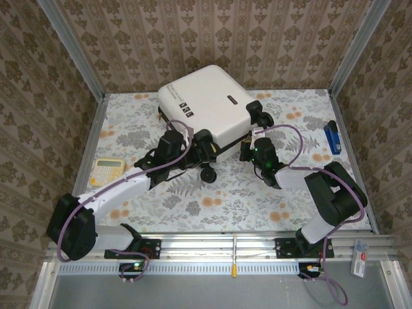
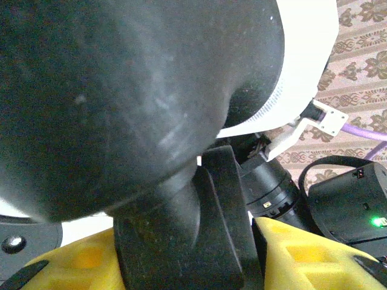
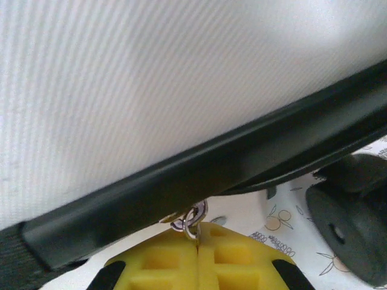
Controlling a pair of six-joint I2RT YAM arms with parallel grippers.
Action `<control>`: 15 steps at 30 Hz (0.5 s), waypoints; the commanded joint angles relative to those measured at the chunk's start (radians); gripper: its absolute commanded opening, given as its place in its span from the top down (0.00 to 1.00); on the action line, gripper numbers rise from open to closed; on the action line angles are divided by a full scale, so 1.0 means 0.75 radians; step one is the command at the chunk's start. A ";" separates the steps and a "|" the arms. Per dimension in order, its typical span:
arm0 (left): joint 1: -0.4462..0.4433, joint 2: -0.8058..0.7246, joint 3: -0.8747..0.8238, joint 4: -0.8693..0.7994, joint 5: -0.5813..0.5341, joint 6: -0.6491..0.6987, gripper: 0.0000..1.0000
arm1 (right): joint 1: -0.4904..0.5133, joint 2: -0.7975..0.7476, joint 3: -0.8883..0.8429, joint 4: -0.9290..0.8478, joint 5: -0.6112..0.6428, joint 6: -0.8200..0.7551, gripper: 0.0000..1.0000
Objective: Pack the luggage
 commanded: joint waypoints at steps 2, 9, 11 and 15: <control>0.056 -0.134 0.008 0.067 0.016 0.261 0.81 | -0.042 -0.104 -0.050 0.217 0.166 -0.070 1.00; 0.128 -0.166 0.011 -0.050 0.095 0.334 0.81 | -0.038 -0.189 -0.162 0.364 0.082 -0.158 1.00; 0.145 -0.186 0.008 -0.082 0.093 0.351 0.81 | -0.038 -0.212 -0.186 0.383 0.103 -0.163 1.00; 0.181 -0.233 -0.016 -0.100 0.106 0.351 0.81 | -0.035 -0.247 -0.184 0.332 0.231 -0.122 1.00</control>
